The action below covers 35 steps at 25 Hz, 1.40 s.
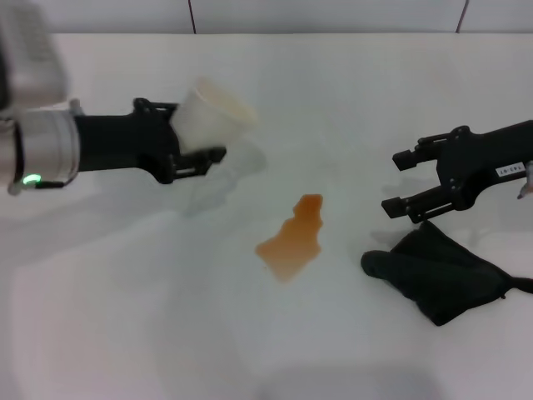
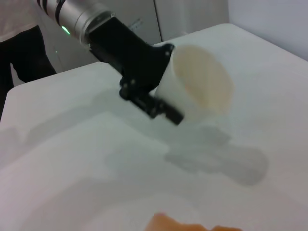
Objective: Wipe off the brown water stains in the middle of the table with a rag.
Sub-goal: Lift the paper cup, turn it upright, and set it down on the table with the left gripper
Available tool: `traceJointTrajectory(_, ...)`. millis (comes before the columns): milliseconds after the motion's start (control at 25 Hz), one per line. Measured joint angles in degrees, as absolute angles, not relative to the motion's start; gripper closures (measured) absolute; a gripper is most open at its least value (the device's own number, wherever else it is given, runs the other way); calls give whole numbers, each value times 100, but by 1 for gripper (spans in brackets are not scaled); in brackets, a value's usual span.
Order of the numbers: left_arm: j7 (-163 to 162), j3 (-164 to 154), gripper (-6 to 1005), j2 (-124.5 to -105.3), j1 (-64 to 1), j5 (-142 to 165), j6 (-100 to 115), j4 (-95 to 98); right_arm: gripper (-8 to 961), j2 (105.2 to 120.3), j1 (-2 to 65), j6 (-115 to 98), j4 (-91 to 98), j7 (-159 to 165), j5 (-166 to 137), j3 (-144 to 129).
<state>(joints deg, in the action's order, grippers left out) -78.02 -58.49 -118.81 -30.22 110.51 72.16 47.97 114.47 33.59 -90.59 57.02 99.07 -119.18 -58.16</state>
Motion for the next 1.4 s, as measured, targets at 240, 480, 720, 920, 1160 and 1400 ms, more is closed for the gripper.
traceJointTrajectory(240, -6105, -5128, 422, -11840, -3146, 9680, 7173, 2539, 102, 11490, 3466, -9030, 5630, 9878, -11944, -5919)
traceJointTrajectory(480, -5397, -5140, 423, -11933, -3090, 9487, 6855, 1940, 102, 11511, 3474, -9019, 5624, 9845, -11940, -6058)
traceJointTrajectory(720, -4857, -5135, 413, -11932, -2874, 9304, 6727, 1776, 102, 11513, 3423, -9037, 5647, 9790, -11922, -6083)
traceJointTrajectory(920, -4649, -5154, 404, -11938, -2790, 9259, 6535, 1709, 102, 11513, 3410, -9053, 5649, 9777, -11906, -6082)
traceJointTrajectory(1160, -4488, -5165, 392, -11943, -2794, 9276, 6387, 1605, 102, 11513, 3407, -9036, 5637, 9774, -11903, -6081)
traceJointTrajectory(1400, -4263, -5159, 381, -11946, -2766, 9245, 6326, 1539, 101, 11510, 3401, -9012, 5633, 9773, -11900, -6068)
